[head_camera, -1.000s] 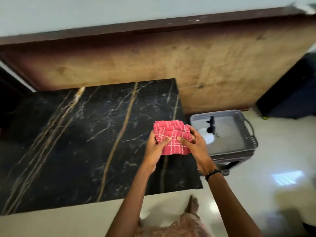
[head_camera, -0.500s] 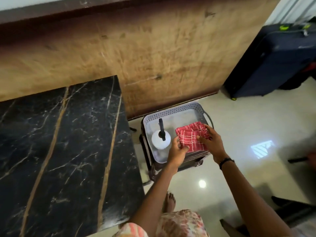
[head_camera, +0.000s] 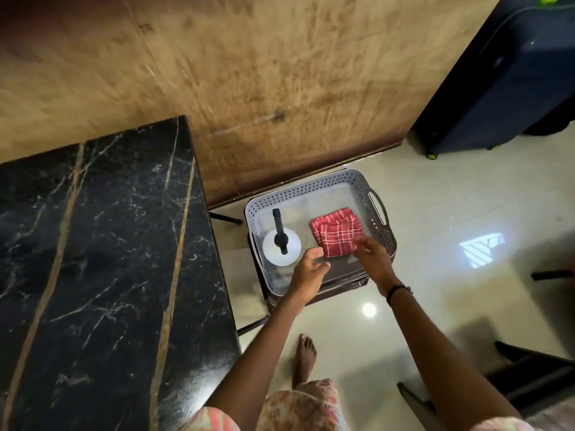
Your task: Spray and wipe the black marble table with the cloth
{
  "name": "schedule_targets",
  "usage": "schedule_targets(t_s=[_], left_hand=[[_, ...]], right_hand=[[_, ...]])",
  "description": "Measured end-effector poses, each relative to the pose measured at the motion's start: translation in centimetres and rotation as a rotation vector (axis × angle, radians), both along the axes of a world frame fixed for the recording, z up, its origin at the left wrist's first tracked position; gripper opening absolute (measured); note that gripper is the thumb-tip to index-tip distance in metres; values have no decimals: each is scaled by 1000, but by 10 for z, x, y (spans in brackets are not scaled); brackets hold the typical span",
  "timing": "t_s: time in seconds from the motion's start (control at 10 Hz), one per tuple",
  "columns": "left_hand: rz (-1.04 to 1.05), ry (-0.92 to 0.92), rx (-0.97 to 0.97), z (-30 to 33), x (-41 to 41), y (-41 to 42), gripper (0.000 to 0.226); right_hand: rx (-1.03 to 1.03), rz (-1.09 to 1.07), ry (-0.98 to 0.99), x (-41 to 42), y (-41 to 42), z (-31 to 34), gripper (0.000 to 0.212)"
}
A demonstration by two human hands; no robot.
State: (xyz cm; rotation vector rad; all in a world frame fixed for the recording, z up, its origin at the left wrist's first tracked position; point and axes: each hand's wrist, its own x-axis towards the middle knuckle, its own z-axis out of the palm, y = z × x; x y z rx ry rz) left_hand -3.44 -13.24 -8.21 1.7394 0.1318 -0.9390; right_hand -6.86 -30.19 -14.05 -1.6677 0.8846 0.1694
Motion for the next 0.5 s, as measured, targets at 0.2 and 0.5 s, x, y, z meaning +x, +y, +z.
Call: schedule_targets(t_s=[0.2,0.5], left_hand=[[125,-149,-130,46,5,37,19],[456,-249,-217,94,0,203,18]], right_hand=[[-54,117,-224,7,49,76,17],[-138,410,-374,13,201,136,14]])
